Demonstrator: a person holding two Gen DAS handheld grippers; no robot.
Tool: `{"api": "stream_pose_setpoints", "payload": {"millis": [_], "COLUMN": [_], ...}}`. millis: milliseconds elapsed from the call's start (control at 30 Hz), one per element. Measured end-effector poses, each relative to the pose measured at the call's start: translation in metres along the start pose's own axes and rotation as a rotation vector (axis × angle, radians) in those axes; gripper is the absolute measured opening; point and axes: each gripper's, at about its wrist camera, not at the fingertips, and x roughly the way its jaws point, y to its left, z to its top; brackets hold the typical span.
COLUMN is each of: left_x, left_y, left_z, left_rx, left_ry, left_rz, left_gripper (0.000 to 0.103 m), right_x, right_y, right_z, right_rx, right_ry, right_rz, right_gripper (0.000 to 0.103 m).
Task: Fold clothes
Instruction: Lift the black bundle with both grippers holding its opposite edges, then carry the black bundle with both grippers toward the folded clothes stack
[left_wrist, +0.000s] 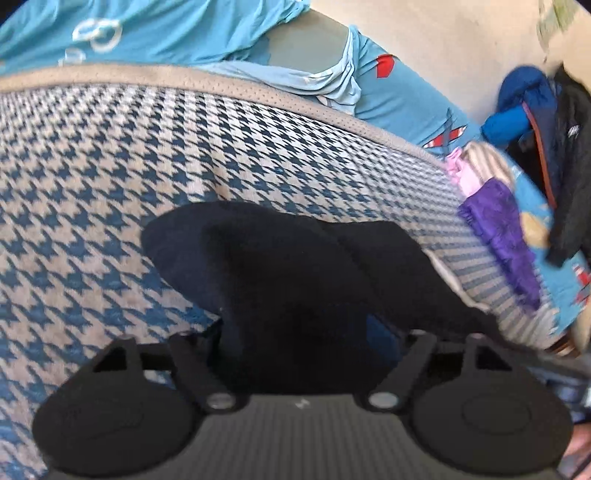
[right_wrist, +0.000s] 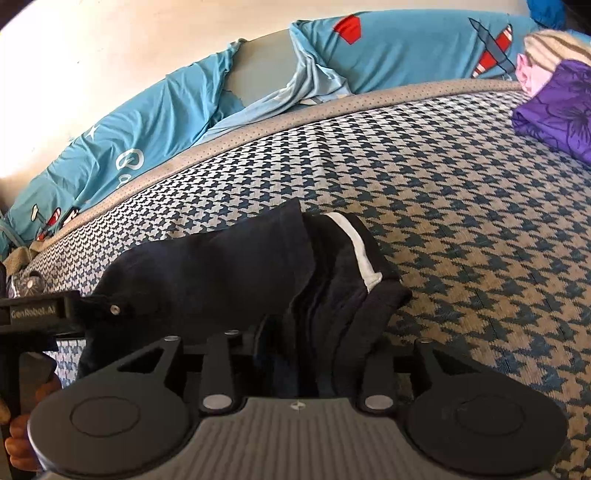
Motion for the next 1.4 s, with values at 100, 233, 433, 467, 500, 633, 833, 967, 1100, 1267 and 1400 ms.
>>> {"api": "stream_pose_setpoints", "payload": {"millis": [100,233,433,467,500,633,833,967,1100,1267,1400], "left_x": [-0.005,-0.012,-0.031,-0.034,-0.037,-0.051,-0.069,-0.081,-0.094,-0.108,-0.118], "left_y": [0.003,-0.003,-0.03,-0.032,-0.033,-0.042,-0.057,-0.064,-0.071,-0.08,-0.089], "left_z": [-0.002,-0.004,-0.01,-0.012,-0.013,-0.016,-0.026,-0.03,-0.033,-0.036,-0.041], "left_rx": [-0.005,0.02,0.155,0.161,0.163,0.164,0.168,0.149,0.144,0.148,0.159], "left_ry": [-0.014,-0.054,-0.13,-0.137,-0.142,-0.162,-0.188,-0.201,-0.218,-0.234,-0.246], "left_rz": [0.049,0.095,0.206,0.218,0.228,0.27,0.328,0.358,0.391,0.419,0.435], "left_gripper": [0.036,0.023,0.019,0.019,0.019,0.019,0.019,0.019,0.019,0.019,0.019], "right_x": [0.0,-0.005,-0.019,-0.022,-0.024,-0.036,-0.049,-0.059,-0.07,-0.084,-0.093], "right_y": [0.002,0.006,0.019,0.021,0.024,0.033,0.04,0.045,0.051,0.057,0.057], "right_z": [0.001,0.001,0.001,0.0,0.0,-0.001,-0.004,-0.007,-0.011,-0.018,-0.023], "right_rx": [-0.018,-0.056,-0.139,-0.157,-0.175,-0.224,-0.247,-0.275,-0.312,-0.327,-0.328], "right_ry": [-0.009,-0.039,-0.114,-0.128,-0.143,-0.188,-0.221,-0.256,-0.301,-0.338,-0.359], "right_rz": [0.007,0.005,-0.017,-0.022,-0.024,-0.021,-0.008,0.014,0.038,0.056,0.065], "right_gripper": [0.018,0.015,0.014,0.014,0.014,0.014,0.014,0.014,0.013,0.013,0.013]}}
